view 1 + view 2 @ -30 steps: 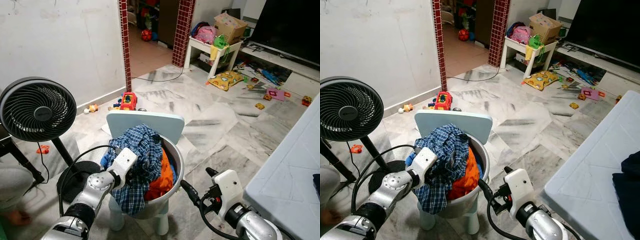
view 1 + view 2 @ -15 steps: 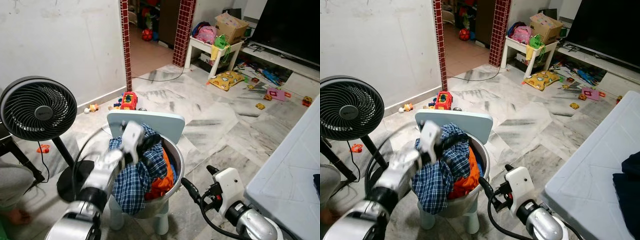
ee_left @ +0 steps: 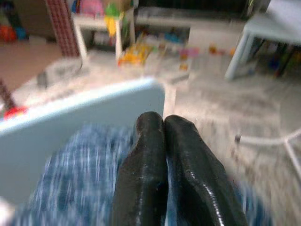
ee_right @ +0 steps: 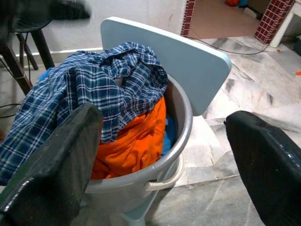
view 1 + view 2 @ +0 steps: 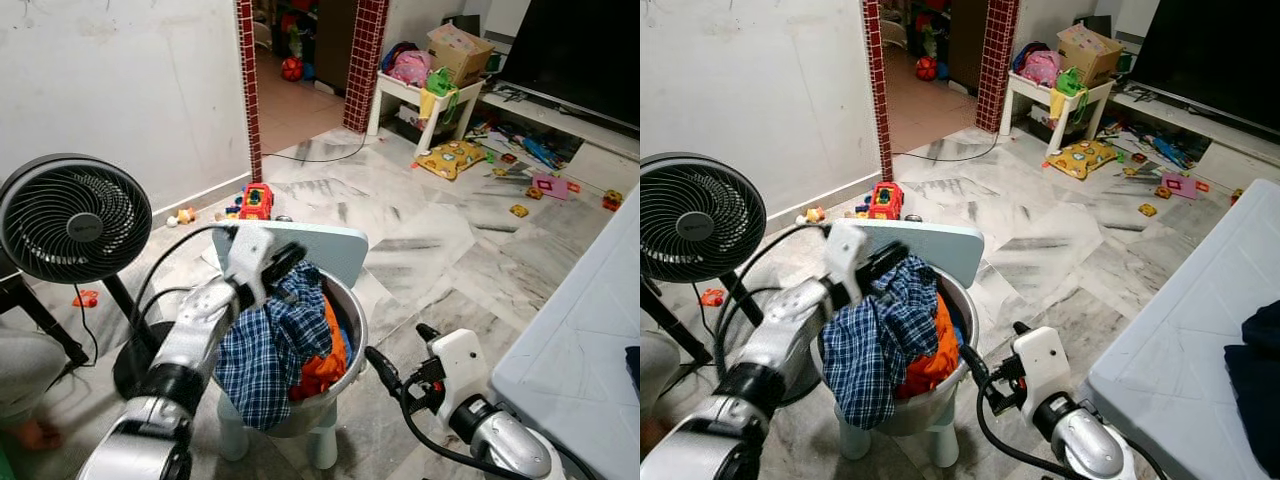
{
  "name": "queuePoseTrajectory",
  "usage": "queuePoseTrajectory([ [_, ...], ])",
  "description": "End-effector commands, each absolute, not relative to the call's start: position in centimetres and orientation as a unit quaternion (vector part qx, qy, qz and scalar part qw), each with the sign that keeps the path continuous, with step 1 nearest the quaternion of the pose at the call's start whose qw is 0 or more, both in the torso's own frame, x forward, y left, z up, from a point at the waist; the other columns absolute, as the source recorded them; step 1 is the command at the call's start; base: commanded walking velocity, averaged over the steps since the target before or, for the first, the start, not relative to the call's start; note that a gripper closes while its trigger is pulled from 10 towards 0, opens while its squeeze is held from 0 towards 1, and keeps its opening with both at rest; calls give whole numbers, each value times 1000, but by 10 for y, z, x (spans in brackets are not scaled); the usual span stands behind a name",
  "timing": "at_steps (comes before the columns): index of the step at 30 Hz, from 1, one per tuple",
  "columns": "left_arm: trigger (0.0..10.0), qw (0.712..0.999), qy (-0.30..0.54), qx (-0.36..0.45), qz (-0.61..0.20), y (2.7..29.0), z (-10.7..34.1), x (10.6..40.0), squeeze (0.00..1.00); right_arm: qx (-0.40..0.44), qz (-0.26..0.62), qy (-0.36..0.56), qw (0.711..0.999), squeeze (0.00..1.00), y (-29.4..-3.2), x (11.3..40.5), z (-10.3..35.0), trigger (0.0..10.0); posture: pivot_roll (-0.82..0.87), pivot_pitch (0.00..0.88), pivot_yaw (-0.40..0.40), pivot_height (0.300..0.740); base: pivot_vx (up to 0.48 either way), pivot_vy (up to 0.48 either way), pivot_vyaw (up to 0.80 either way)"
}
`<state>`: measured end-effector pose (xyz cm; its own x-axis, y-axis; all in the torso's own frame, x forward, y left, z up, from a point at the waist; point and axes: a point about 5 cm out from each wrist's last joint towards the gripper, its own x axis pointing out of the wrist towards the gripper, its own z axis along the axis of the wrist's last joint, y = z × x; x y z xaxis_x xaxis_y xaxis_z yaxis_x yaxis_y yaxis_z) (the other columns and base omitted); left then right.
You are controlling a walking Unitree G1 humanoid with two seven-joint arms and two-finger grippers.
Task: Hang hanger
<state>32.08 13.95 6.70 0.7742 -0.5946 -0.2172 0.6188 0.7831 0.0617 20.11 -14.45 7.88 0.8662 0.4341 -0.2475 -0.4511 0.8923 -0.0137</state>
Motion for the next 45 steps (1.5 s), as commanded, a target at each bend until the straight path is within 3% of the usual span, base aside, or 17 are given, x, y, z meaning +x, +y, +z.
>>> queuePoseTrajectory([
  [1,10000,913,101,123,-375,134,62,313,1000,-41,226,124,965,0,-147,202,77,10000,95,0,-59,740,0,0,0],
  [5,10000,885,124,177,-412,134,51,306,1000,-44,234,125,963,0,-145,203,76,10000,96,0,-60,740,0,0,0],
  [17,10000,878,128,244,-392,139,59,323,1000,-43,228,128,964,0,-146,199,76,10000,69,0,-47,740,0,0,0],
  [26,10000,891,55,212,-398,114,81,335,1000,-44,226,126,965,0,-147,200,76,10000,65,0,-44,740,0,0,0],
  [30,10000,888,67,193,-412,106,80,335,1000,-44,226,127,965,0,-147,200,76,10000,60,0,-41,740,0,0,0],
  [33,10000,875,95,195,-433,105,71,330,1000,-45,226,128,965,0,-146,199,76,10000,58,0,-40,740,0,0,0],
  [35,10000,844,140,228,-465,111,56,321,1000,-43,223,129,965,0,-147,198,76,10000,52,0,-36,740,0,0,0],
  [43,10000,818,210,276,-460,133,38,314,1000,-44,221,131,965,0,-149,198,75,10000,50,0,-39,740,0,0,0],
  [44,10000,815,215,284,-457,135,36,314,878,-44,221,131,965,0,-149,198,75,10000,50,0,-39,740,0,0,0],
  [45,2980,813,222,289,-455,139,35,313,0,-44,221,131,965,0,-150,198,75,10000,48,0,-40,740,0,0,0],
])
